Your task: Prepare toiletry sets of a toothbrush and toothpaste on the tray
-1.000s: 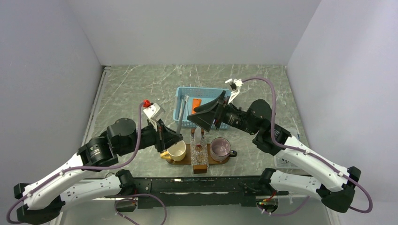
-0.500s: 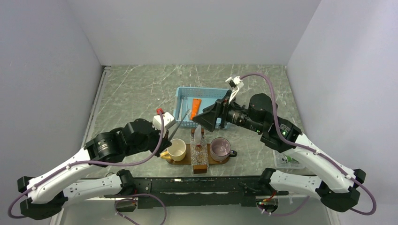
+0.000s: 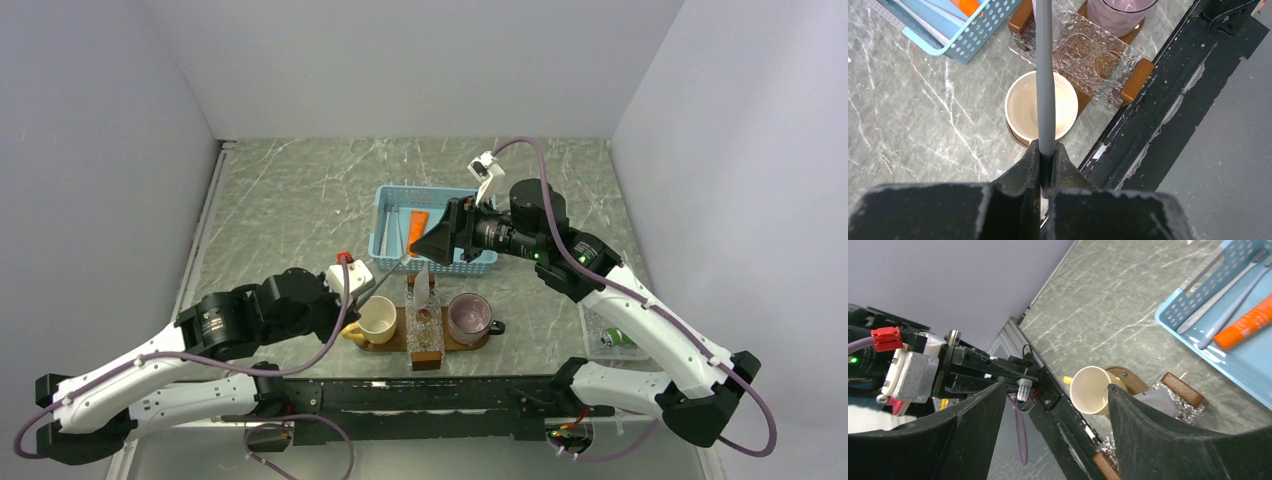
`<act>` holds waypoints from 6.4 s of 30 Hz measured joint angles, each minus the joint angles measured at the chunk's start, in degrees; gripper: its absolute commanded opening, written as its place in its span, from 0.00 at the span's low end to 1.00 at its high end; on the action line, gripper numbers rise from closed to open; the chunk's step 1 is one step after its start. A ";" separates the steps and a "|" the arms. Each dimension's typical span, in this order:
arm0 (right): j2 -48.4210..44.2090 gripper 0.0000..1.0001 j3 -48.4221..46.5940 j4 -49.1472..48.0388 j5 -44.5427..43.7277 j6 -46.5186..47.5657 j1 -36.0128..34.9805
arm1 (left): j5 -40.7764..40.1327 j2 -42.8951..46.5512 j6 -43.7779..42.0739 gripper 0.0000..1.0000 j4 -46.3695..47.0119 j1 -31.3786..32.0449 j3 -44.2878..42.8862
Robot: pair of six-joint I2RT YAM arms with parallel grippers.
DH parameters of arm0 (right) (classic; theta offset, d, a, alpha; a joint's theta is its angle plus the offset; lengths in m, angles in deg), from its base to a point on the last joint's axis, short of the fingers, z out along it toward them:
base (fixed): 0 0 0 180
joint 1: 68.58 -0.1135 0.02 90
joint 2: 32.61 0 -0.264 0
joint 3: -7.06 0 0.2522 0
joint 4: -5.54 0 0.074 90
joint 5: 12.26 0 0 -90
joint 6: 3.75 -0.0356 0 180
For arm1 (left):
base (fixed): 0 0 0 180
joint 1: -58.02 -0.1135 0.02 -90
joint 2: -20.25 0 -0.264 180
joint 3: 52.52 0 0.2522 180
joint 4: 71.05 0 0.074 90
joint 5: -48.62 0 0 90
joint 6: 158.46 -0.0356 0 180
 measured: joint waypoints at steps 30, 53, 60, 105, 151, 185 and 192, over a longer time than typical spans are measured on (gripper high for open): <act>6.91 0.47 0.11 -6.58 20.61 -7.02 2.21 | -2.27 0.17 -0.70 0.00 0.20 1.68 0.96; 8.26 0.10 0.11 -6.71 21.42 -7.21 2.14 | -2.97 -0.07 -0.70 0.00 -0.15 2.01 0.94; 8.39 0.00 0.11 -6.73 21.44 -7.13 2.08 | -3.06 0.22 -0.70 0.06 -0.39 2.01 0.94; -4.66 0.00 -9.38 30.60 -0.55 22.43 -5.84 | -4.59 12.09 5.90 0.99 9.03 2.01 6.29; 13.66 0.00 -14.03 27.34 -33.99 18.27 -25.35 | -17.05 17.51 10.97 0.99 2.45 2.01 7.34; 17.92 0.00 -11.21 27.41 -34.51 6.40 -22.86 | -18.43 19.76 13.33 0.99 -0.52 2.01 7.37; 20.85 0.00 -13.81 29.94 -35.52 3.15 -22.86 | -18.38 19.85 13.38 0.99 -0.55 2.01 7.37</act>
